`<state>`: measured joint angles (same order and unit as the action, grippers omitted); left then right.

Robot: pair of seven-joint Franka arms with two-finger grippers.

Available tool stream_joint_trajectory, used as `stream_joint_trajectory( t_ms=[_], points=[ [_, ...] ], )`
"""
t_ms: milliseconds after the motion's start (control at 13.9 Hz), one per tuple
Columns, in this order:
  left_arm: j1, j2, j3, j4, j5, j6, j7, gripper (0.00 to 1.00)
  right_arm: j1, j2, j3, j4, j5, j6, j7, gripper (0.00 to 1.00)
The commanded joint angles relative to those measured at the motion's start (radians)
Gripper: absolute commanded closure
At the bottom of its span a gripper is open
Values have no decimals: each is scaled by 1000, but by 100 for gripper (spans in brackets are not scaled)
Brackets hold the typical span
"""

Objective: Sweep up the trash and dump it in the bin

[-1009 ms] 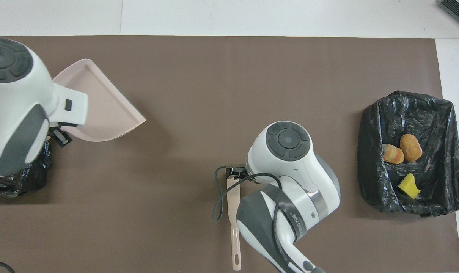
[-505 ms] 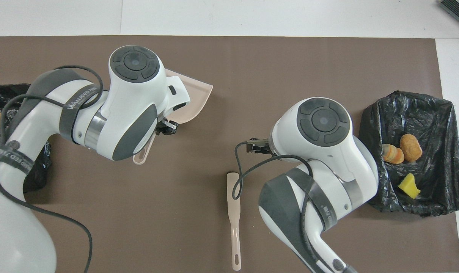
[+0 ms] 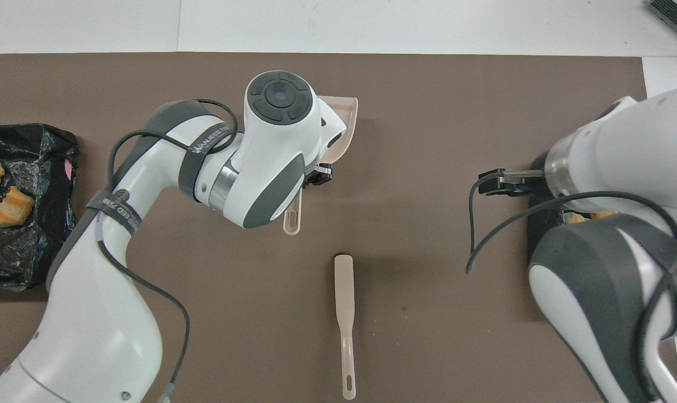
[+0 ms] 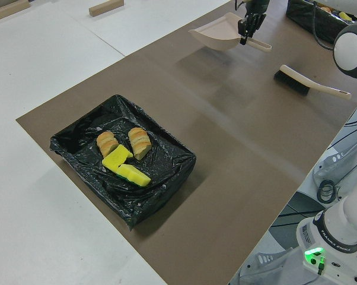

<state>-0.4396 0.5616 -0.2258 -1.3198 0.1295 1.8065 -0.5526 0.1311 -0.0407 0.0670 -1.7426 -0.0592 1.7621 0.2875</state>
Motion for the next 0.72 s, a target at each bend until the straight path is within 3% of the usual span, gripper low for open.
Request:
stream_joint_trajectory(
  t_ms=[0, 144, 433, 577, 649],
  points=[
    [-121, 183, 78, 210, -13, -9, -93, 100, 1, -37, -58, 58, -7, -93, -43, 0],
    [-148, 204, 89, 232, -14, -3, -96, 100, 1, -38, -108, 150, -2, -194, -141, 0],
    [-157, 207, 69, 226, -18, 39, -95, 100, -1, -45, -176, 236, -2, -338, -246, 0],
    [-154, 204, 71, 212, -51, 54, -92, 100, -8, -100, -182, 172, 12, -331, -248, 0],
    [-148, 204, 71, 205, -74, 74, -93, 94, -8, -107, -182, 161, 10, -329, -246, 0]
  ],
)
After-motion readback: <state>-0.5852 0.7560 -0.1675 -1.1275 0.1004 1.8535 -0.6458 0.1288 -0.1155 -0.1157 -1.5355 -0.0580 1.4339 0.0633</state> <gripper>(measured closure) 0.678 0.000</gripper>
